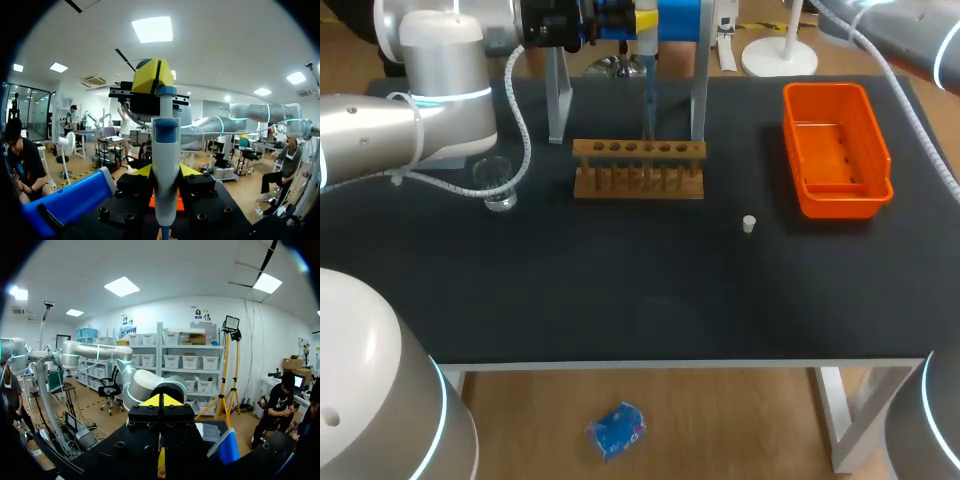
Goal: Invert the test tube, pick up the pipette, mount the tip to pipette, aspirate from beaker and dispense into the tube, eject the tip, return the pipette, and cap with the stopper.
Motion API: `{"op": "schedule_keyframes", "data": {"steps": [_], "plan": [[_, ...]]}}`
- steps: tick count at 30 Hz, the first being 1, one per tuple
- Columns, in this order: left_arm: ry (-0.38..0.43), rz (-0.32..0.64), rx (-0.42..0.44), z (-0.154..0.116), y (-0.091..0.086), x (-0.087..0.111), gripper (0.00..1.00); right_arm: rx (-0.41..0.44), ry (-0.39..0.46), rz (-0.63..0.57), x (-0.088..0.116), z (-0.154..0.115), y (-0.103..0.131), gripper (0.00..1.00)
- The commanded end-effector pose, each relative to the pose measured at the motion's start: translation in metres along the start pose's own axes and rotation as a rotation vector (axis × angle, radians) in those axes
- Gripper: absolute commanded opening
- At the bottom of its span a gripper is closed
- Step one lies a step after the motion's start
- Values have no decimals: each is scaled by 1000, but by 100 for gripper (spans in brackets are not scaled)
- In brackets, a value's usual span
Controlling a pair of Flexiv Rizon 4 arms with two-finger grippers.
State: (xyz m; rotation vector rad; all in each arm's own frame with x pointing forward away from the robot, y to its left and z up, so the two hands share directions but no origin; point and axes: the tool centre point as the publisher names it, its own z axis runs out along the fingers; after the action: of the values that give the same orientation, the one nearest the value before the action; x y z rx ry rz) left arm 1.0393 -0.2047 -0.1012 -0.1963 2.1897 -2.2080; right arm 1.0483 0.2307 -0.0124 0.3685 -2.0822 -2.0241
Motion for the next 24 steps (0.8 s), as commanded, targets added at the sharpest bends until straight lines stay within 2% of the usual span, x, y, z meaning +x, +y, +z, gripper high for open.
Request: {"op": "schedule_keyframes", "data": {"steps": [1,10,11,12,13,20,24], "plan": [[-1,0,-2,1,-1,0,0,9,6,-8,-2,-2,5,0],[-1,0,-2,1,-1,0,0,32,1,-29,1,-4,16,0],[-1,0,-2,1,-1,0,0,41,2,-29,2,-5,18,20],[-1,0,-2,1,-1,0,0,50,0,-27,4,-7,19,87],[-1,0,-2,1,-1,0,0,55,-5,-28,6,-10,21,100],[-1,0,-2,1,-1,0,0,117,-37,-14,26,-29,27,100],[-1,0,-2,1,-1,0,0,182,-52,2,39,-38,27,100]]}}
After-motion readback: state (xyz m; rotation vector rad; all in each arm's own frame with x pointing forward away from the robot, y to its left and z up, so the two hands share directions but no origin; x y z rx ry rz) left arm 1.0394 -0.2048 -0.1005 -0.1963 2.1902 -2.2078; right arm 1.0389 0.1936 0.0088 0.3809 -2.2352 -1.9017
